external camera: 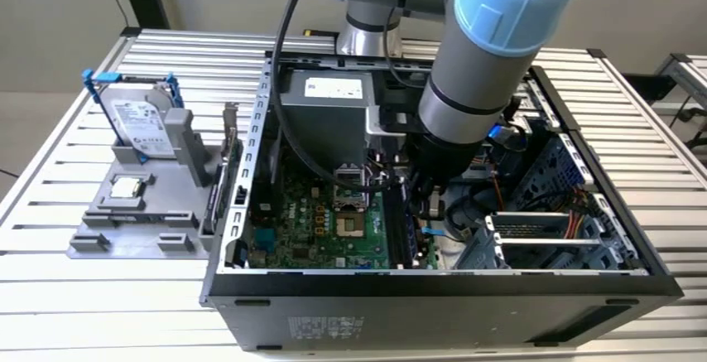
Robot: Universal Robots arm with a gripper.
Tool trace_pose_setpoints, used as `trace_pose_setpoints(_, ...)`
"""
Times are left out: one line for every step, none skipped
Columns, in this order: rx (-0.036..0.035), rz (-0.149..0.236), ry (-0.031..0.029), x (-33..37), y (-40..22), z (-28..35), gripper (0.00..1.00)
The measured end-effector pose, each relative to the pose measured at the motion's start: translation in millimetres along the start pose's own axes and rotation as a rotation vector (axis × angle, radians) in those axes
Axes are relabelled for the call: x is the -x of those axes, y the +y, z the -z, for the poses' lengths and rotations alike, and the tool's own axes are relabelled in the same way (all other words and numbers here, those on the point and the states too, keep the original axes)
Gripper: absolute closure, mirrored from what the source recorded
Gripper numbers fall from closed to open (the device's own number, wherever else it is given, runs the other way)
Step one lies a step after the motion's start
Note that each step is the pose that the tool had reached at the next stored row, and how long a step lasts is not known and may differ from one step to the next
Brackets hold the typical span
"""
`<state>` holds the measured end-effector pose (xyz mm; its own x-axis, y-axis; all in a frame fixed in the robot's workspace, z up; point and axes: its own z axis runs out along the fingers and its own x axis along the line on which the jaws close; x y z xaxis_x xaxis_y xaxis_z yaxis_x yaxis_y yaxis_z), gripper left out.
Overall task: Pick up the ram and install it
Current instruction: 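Press down the ram until it locks into place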
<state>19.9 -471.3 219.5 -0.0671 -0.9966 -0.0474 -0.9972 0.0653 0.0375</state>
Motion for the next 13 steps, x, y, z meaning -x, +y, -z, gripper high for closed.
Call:
trace_pose_setpoints(-0.0001,0.0,0.0,0.0,0.0,0.0,1.0)
trace_pose_setpoints(0.0,0.0,0.0,0.0,0.0,0.0,1.0)
trace_pose_setpoints(-0.0001,0.0,-0.0003,0.0,0.0,0.3,1.0)
trace_pose_setpoints(-0.0001,0.0,-0.0007,0.1,0.0,1.3,1.0)
trace_pose_setpoints(0.0,0.0,-0.0015,0.3,0.1,2.5,1.0)
trace_pose_setpoints(0.0003,0.0,-0.0015,0.5,0.1,3.9,1.0)
trace_pose_setpoints(0.001,0.0,0.0005,0.4,0.2,5.9,1.0)
trace_pose_setpoints(0.0015,0.0,0.0011,0.5,0.2,8.1,1.0)
trace_pose_setpoints(0.0021,0.0,0.0012,0.6,0.3,10.5,1.0)
trace_pose_setpoints(0.0028,0.0,0.0019,0.7,0.4,13.0,1.0)
trace_pose_setpoints(0.003,0.0,0.0024,0.8,0.5,15.0,1.0)
trace_pose_setpoints(0.0031,0.0,0.003,1.0,0.6,17.3,1.0)
trace_pose_setpoints(0.0033,0.0,0.0035,1.1,0.7,19.9,1.0)
